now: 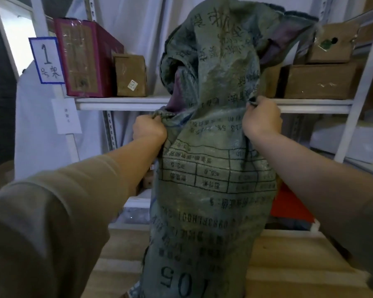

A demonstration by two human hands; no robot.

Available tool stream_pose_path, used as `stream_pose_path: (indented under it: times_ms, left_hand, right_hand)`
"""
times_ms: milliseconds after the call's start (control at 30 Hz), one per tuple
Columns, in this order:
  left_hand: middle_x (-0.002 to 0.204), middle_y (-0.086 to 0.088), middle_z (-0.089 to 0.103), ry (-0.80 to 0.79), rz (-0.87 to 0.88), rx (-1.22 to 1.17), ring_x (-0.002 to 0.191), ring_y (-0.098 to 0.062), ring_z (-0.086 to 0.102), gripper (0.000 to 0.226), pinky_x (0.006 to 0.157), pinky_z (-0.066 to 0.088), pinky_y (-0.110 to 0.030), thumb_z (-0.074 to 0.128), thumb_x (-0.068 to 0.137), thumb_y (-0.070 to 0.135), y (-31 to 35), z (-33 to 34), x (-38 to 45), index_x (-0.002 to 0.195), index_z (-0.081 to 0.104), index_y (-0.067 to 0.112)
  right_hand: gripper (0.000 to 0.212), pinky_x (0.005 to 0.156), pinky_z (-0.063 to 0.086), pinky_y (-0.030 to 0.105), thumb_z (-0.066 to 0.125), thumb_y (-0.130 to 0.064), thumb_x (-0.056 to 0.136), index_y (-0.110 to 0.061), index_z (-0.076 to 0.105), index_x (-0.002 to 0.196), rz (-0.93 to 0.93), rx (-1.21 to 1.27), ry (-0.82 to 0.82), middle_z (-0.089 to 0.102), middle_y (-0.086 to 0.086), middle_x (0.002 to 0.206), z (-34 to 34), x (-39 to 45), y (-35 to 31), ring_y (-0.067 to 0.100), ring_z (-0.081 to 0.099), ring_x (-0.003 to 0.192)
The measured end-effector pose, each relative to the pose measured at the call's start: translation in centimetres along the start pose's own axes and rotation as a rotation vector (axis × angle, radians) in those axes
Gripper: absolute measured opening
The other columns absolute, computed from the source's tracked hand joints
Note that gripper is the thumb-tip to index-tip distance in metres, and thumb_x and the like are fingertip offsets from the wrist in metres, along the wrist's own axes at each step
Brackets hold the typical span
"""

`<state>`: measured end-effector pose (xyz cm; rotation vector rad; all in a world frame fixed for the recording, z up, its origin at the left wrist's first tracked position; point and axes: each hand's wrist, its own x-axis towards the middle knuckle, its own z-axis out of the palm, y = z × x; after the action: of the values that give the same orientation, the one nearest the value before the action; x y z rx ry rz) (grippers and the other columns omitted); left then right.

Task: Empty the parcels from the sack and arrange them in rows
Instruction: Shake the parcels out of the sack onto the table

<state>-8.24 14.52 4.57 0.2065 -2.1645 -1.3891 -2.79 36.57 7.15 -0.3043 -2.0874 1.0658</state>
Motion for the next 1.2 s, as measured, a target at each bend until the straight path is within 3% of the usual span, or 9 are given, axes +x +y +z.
stream_pose_path:
  times_ms: [167,400,533,633,800,900,1033,1133,1200]
  left_hand:
    - [0.118,-0.017,0.068,0.043,0.066,-0.072,0.111,-0.036,0.061,0.035,0.091,0.046,-0.033,0.049,0.101,0.031,1.4,-0.6,2.6,0.119,0.068,0.007]
    - [0.126,-0.014,0.066,0.088,0.114,-0.161,0.116,-0.032,0.059,0.035,0.088,0.039,-0.025,0.047,0.103,0.028,3.2,-1.6,6.4,0.125,0.066,0.008]
    - [0.113,-0.024,0.067,0.125,0.197,-0.201,0.108,-0.038,0.061,0.033,0.082,0.045,-0.034,0.048,0.102,0.024,5.6,-2.4,8.1,0.107,0.069,-0.002]
    - [0.107,-0.023,0.067,0.136,0.236,-0.248,0.099,-0.033,0.061,0.032,0.070,0.037,-0.030,0.047,0.103,0.024,6.1,-2.3,8.7,0.098,0.068,0.000]
    - [0.130,-0.022,0.061,-0.179,0.168,-0.087,0.123,-0.034,0.055,0.036,0.097,0.041,-0.029,0.048,0.103,0.020,2.8,0.0,7.5,0.125,0.062,-0.004]
    - [0.128,-0.018,0.062,-0.205,0.085,-0.120,0.122,-0.036,0.056,0.036,0.106,0.044,-0.036,0.051,0.101,0.021,2.8,-0.1,7.5,0.128,0.062,-0.001]
    - [0.124,-0.018,0.065,-0.273,0.086,-0.195,0.113,-0.033,0.061,0.036,0.101,0.049,-0.039,0.058,0.099,0.024,3.8,-0.8,6.6,0.127,0.062,0.002]
    - [0.111,-0.004,0.070,-0.578,0.072,-0.216,0.096,-0.019,0.067,0.054,0.079,0.054,-0.027,0.075,0.081,0.049,4.9,-1.4,3.3,0.122,0.062,0.015]
    - [0.124,0.000,0.068,-0.774,0.071,-0.203,0.104,-0.016,0.067,0.083,0.083,0.055,-0.027,0.081,0.066,0.062,5.2,-1.4,1.9,0.132,0.057,0.019]
  right_hand:
    - [0.014,0.074,0.033,0.031,0.038,-0.020,0.105,-0.013,0.045,0.096,-0.076,0.048,0.133,0.053,0.009,0.092,0.7,1.9,-1.8,0.027,0.048,0.084]
    - [0.011,0.074,0.037,0.034,0.037,-0.022,0.106,-0.019,0.046,0.100,-0.114,0.093,0.225,0.054,0.005,0.094,2.1,3.9,-5.1,0.028,0.048,0.086]
    - [0.016,0.078,0.037,0.033,0.038,-0.027,0.105,-0.019,0.052,0.104,-0.146,0.136,0.241,0.055,0.002,0.099,1.8,6.2,-7.5,0.027,0.049,0.090]
    - [0.015,0.078,0.038,0.034,0.039,-0.028,0.106,-0.020,0.049,0.098,-0.195,0.169,0.284,0.057,0.002,0.097,1.9,6.5,-8.2,0.025,0.051,0.089]
    - [0.025,0.077,0.043,0.034,0.047,-0.031,0.102,-0.023,0.056,0.080,-0.135,0.106,-0.037,0.059,0.001,0.084,3.7,5.2,-5.5,0.026,0.056,0.088]
    - [0.029,0.086,0.051,0.043,0.050,-0.041,0.096,-0.020,0.064,0.081,-0.086,-0.204,-0.181,0.066,0.007,0.092,3.1,4.3,-4.7,0.034,0.061,0.097]
    - [0.035,0.079,0.050,0.038,0.050,-0.036,0.098,-0.009,0.065,0.084,-0.058,-0.235,-0.259,0.066,0.012,0.090,2.6,2.6,-4.6,0.036,0.064,0.090]
    - [0.030,0.078,0.048,0.036,0.047,-0.027,0.099,-0.006,0.063,0.083,-0.072,-0.133,-0.300,0.064,0.014,0.092,3.5,1.4,-4.7,0.037,0.064,0.092]
    - [0.026,0.087,0.054,0.039,0.047,-0.024,0.097,-0.006,0.066,0.093,-0.049,0.025,-0.278,0.067,0.015,0.099,3.9,1.0,-5.2,0.037,0.065,0.095]
